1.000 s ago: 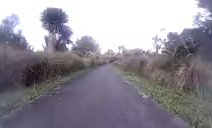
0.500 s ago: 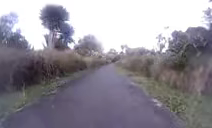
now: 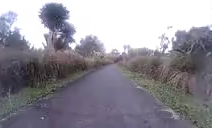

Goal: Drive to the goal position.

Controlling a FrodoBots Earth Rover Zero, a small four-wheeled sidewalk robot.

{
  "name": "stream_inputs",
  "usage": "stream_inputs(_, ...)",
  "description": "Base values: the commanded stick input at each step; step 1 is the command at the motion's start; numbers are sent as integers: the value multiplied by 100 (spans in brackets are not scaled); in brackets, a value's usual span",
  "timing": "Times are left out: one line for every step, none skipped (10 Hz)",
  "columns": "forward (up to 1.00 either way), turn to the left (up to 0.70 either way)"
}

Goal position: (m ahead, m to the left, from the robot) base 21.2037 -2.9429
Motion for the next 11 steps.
stream_inputs(70, -35)
stream_inputs(70, -35)
stream_inputs(70, -22)
stream_inputs(70, -10)
stream_inputs(70, 0)
stream_inputs(70, 0)
stream_inputs(70, 0)
stream_inputs(70, 0)
stream_inputs(70, 0)
stream_inputs(70, 0)
stream_inputs(70, 0)
